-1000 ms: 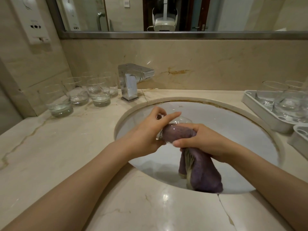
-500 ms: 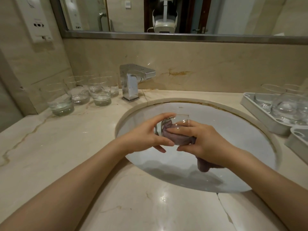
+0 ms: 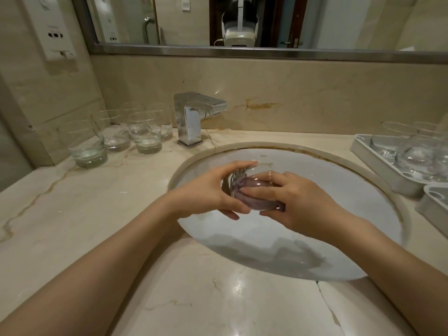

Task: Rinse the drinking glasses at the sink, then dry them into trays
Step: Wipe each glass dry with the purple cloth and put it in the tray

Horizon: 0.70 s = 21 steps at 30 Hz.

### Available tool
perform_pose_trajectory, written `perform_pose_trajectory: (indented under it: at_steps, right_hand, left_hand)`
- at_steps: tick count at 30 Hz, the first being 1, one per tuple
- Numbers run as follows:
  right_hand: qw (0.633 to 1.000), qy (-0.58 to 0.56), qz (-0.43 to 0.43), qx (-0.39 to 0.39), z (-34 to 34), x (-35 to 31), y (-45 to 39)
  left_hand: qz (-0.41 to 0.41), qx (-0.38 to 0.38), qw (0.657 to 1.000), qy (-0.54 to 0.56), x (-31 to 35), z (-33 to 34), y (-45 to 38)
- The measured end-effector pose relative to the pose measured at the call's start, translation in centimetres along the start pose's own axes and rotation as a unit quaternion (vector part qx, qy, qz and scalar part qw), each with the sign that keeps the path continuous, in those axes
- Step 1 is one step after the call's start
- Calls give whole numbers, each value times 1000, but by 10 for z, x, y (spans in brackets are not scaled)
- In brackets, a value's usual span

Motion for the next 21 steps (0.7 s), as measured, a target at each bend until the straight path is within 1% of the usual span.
perform_pose_trajectory:
  at_steps: [1, 2, 4, 6, 7, 8, 11, 12, 14, 17, 21]
  right_hand:
    - [999, 39, -12, -1, 3, 2, 0]
    - [999, 38, -8, -7, 4, 5, 0]
    - [1000, -10, 16, -20, 5, 8, -1]
    - [995, -67, 70, -30, 5, 14, -2]
    - [986, -115, 109, -52, 8, 18, -2]
    - [970, -177, 146, -78, 12, 22, -2]
    - [898, -345, 224, -154, 26, 26, 2]
    - [879, -379, 234, -172, 30, 26, 3]
    - [854, -414, 245, -196, 32, 25, 5]
    - [831, -448, 261, -200, 29, 26, 5]
    - [816, -486, 278, -143, 14, 35, 2]
  left_hand:
    - [-6, -3, 1000, -3, -2, 2, 0]
    - [-2, 4, 1000, -8, -2, 3, 0]
    - [17, 25, 999, -37, -1, 3, -1]
    - [46, 39, 990, -127, 0, 1, -2]
    - [62, 44, 980, -185, 0, 0, -2]
    - [77, 49, 969, -228, 0, 0, -2]
    - [100, 41, 944, -313, -2, 3, -1]
    - [102, 34, 930, -352, -3, 4, -1]
    - [109, 30, 904, -411, -4, 3, -1]
    - [146, 50, 892, -424, 2, 1, -2]
    - [192, 109, 878, -424, 14, -9, 1]
Point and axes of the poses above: each hand's wrist, its own y-axis away from the middle knuckle, its own z-axis out of the palm, x = y × z, the point moved 9 cm from there along -y, towards the middle knuckle, and after that the axes turned 8 degrees about z, right-handed, at the moved point
